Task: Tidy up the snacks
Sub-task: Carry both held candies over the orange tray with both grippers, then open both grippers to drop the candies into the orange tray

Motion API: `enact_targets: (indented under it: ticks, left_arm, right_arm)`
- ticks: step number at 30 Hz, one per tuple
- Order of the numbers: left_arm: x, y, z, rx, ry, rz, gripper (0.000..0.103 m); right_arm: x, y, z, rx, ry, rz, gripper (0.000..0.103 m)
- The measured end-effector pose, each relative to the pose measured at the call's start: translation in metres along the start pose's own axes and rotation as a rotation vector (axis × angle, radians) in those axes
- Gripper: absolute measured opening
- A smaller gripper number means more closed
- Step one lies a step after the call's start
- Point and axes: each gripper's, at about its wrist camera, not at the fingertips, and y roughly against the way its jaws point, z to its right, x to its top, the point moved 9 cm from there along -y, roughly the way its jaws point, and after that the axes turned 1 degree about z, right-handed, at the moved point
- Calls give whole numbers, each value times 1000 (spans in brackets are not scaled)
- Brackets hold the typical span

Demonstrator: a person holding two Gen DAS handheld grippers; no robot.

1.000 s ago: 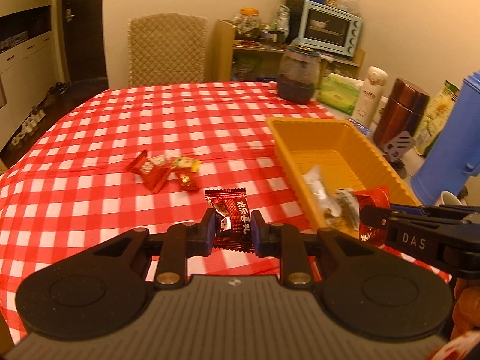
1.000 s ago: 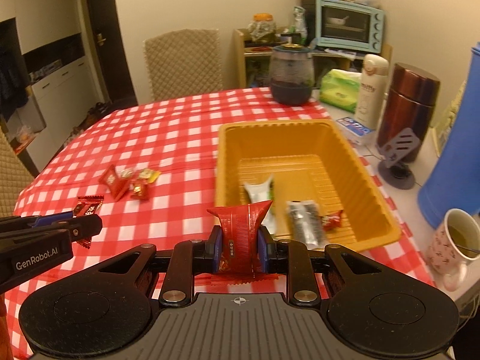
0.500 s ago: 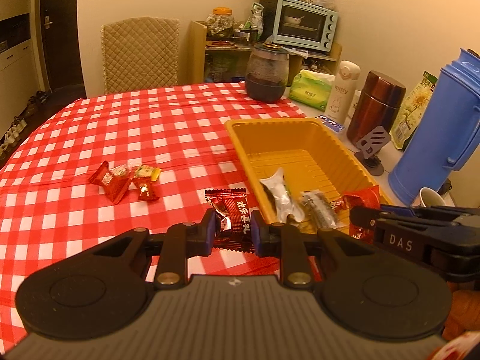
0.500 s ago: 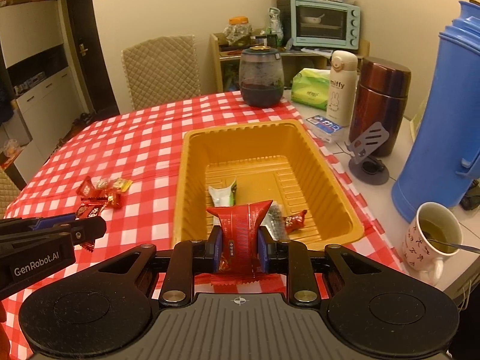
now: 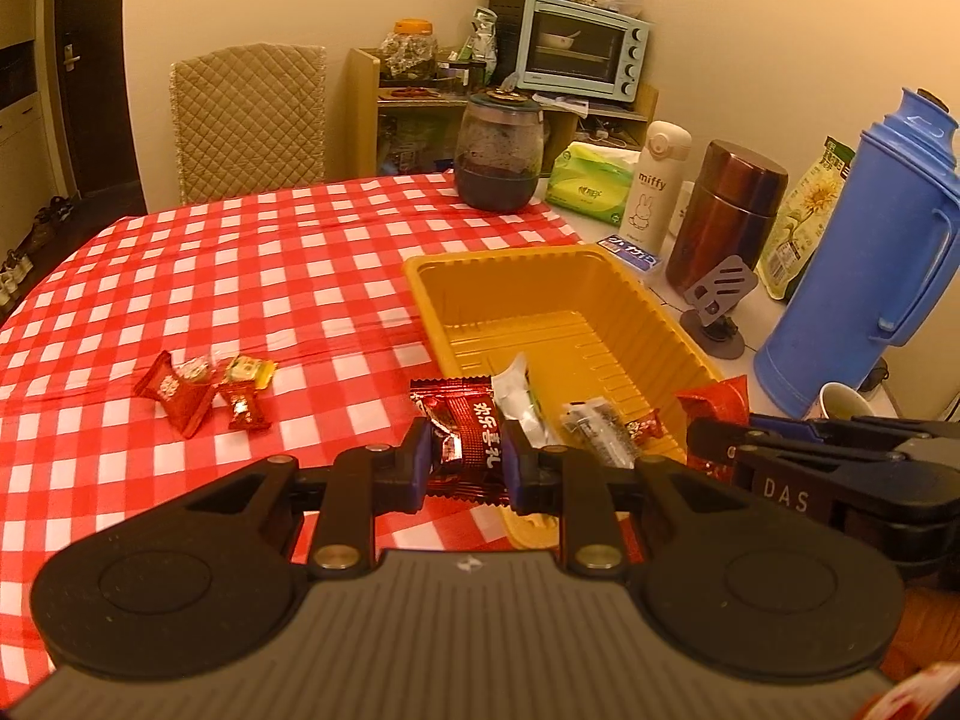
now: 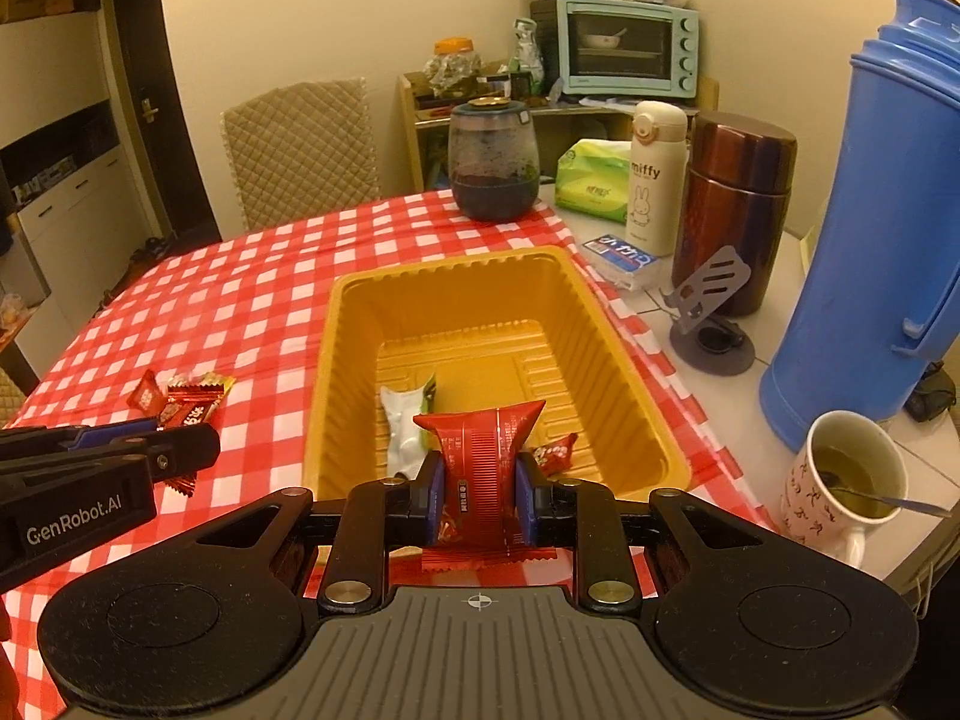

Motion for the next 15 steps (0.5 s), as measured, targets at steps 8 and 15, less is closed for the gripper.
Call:
enact_targets:
  ticks: [8, 15]
  left_arm:
    - [7, -24, 16, -30, -12, -13, 22]
    - [10, -51, 29, -59, -34, -34, 22]
  right_arm:
    - [15, -10, 22, -20, -17, 15, 25]
    - [24, -29, 36, -21, -21, 4, 25]
